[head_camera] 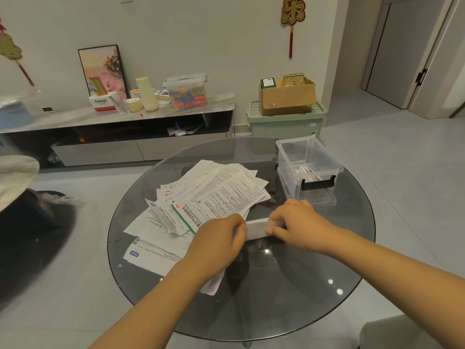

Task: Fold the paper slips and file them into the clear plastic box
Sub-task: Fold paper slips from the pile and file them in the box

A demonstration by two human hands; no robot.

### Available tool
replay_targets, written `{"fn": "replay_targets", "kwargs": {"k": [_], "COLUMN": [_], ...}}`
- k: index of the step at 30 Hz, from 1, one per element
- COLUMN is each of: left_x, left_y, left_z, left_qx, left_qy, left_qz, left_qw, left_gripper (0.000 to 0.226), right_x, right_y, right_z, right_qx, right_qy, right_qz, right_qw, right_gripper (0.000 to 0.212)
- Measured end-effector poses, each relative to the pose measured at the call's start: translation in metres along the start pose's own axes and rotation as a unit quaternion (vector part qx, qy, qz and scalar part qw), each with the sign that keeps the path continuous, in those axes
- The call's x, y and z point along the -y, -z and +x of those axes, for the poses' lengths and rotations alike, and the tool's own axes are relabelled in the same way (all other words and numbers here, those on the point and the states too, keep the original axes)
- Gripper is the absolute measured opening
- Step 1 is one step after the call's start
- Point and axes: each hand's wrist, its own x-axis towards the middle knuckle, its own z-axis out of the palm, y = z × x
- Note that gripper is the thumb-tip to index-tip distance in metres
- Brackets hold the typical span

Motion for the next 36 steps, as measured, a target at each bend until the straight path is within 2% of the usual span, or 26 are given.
{"fn": "replay_targets", "kwargs": {"k": [3, 9, 12, 16, 21, 25, 29, 33, 36], "left_x": [-0.001, 0.002, 0.004, 0.004, 0.003, 0.001, 0.001, -0.002, -0.002], "left_y": [-0.003, -0.013, -0.013, -0.013, -0.017, -0.016, -0.016, -0.016, -0.012], "left_z": [0.0, 0.006, 0.01, 0.011, 0.011, 0.009, 0.008, 0.003, -0.001], "left_qx": [0.015, 0.046, 0.051, 0.065, 0.059, 0.006, -0.009, 0.001, 0.031], "left_qy": [0.032, 0.096, 0.12, 0.132, 0.136, 0.106, 0.049, -0.007, -0.051], "left_qz": [-0.03, -0.046, -0.049, -0.056, -0.044, -0.009, 0.028, 0.058, 0.037], "left_qw": [0.999, 0.993, 0.99, 0.988, 0.988, 0.994, 0.998, 0.998, 0.998], "left_gripper": [0.009, 0.053, 0.058, 0.052, 0.052, 0.05, 0.019, 0.021, 0.025], "right_x": [0.001, 0.005, 0.002, -0.001, 0.001, 0.003, 0.005, 0.002, 0.0], "right_y": [0.0, -0.005, -0.009, -0.015, -0.022, -0.021, -0.014, -0.001, 0.007], "right_z": [0.0, 0.002, 0.007, 0.008, 0.01, 0.007, 0.001, -0.007, -0.016], "right_qx": [-0.011, -0.016, -0.013, -0.003, -0.032, -0.021, 0.008, 0.065, 0.09], "right_qy": [-0.031, -0.075, -0.07, -0.056, -0.052, -0.014, 0.018, 0.061, 0.086], "right_qz": [0.028, 0.043, 0.022, 0.004, -0.03, -0.067, -0.116, -0.144, -0.119], "right_qw": [0.999, 0.996, 0.997, 0.998, 0.998, 0.997, 0.993, 0.986, 0.985], "right_gripper": [0.018, 0.045, 0.061, 0.051, 0.048, 0.043, 0.037, 0.033, 0.035]}}
